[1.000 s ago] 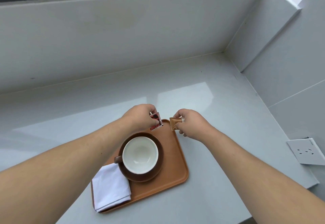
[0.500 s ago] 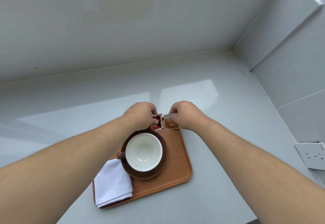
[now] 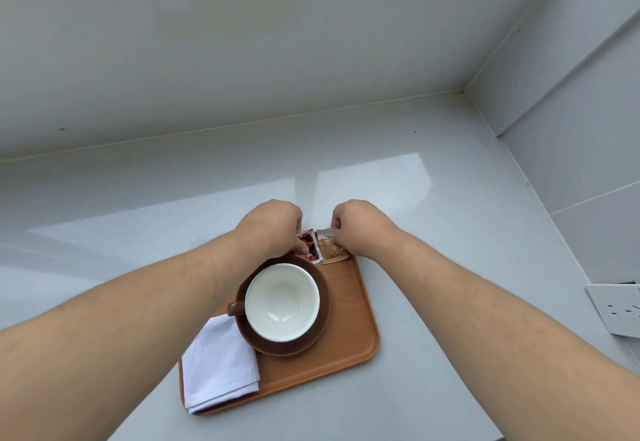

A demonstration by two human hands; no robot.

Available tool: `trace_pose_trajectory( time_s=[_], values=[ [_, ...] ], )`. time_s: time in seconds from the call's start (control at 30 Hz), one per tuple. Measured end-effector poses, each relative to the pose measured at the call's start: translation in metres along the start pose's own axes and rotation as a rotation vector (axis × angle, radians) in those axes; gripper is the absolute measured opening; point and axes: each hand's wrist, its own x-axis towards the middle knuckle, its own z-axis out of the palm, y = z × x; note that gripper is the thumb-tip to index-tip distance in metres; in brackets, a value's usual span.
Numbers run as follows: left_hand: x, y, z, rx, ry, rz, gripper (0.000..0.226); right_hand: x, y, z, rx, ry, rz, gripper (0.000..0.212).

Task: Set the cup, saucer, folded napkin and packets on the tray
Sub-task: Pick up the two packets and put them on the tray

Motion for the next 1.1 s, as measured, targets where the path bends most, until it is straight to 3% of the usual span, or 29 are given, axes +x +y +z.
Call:
trace_pose_trajectory(
  time_s=[0.2,0.47,0.87,1.1],
  values=[
    [0.001,0.004,0.002,0.043,-0.008,-0.016,0.041,0.002,0.007,0.010,0.006,0.061,0.071,0.015],
    [0.006,0.001,0.008,0.093,0.009,-0.120,0.058,0.006,0.013,0.014,-0.024,-0.012,0.297,0.052],
    [0.007,0.004,0.012,0.082,-0.019,-0.167,0.055,0.009,0.016,0.020,0.007,-0.091,0.338,0.051],
    [0.004,0.004,0.013,0.099,0.019,-0.145,0.055,0.002,0.014,0.019,-0.002,-0.050,0.324,0.048]
  ],
)
